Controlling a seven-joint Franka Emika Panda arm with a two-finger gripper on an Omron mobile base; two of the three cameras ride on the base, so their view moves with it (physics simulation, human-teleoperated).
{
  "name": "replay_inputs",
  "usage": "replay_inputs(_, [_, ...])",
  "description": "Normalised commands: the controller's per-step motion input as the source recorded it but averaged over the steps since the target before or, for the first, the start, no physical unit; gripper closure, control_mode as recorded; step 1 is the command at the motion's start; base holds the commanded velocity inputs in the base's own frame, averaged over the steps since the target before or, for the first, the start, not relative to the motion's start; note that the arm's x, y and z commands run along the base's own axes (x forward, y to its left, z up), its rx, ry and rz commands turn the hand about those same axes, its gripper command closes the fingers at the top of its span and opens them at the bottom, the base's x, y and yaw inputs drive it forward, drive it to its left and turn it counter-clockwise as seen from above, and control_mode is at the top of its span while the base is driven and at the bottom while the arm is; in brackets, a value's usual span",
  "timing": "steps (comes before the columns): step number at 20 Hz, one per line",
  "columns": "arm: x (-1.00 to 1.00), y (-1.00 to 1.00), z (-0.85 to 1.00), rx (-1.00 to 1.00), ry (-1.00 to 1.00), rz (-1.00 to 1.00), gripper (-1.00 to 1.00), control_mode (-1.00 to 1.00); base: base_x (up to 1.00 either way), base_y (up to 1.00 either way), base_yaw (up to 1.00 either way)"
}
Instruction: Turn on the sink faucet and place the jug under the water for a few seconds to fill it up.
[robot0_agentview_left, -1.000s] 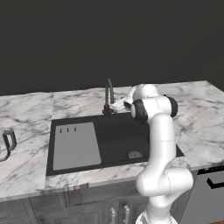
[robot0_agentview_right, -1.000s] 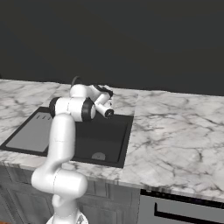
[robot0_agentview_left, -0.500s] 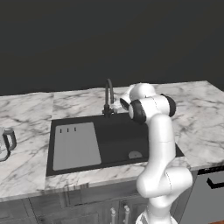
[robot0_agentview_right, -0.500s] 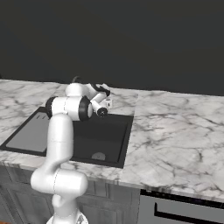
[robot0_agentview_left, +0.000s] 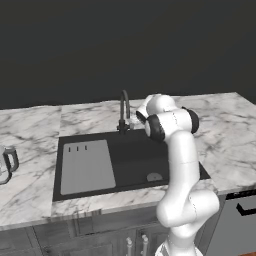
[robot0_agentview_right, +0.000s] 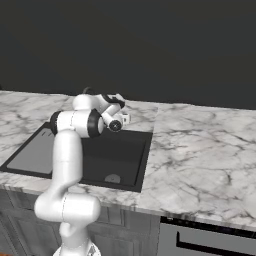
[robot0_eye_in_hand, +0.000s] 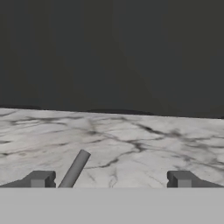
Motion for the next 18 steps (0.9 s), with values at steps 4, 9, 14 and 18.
replay_inputs(4, [0.00,-1.00,0.00,0.02,0.05,-0.01,-1.00,-1.00,0.00,0.00,0.00])
replay_inputs(9, [-0.08,-1.00,0.00,0.02,0.01,0.00,-1.00,-1.00,0.00,0.00,0.00])
replay_inputs(14, [-0.29,-1.00,0.10,0.01,0.00,0.00,-1.00,-1.00,0.00,0.00,0.00])
replay_inputs(18, [-0.32,-1.00,0.46,0.00,-0.03,0.00,-1.00,-1.00,0.00,0.00,0.00])
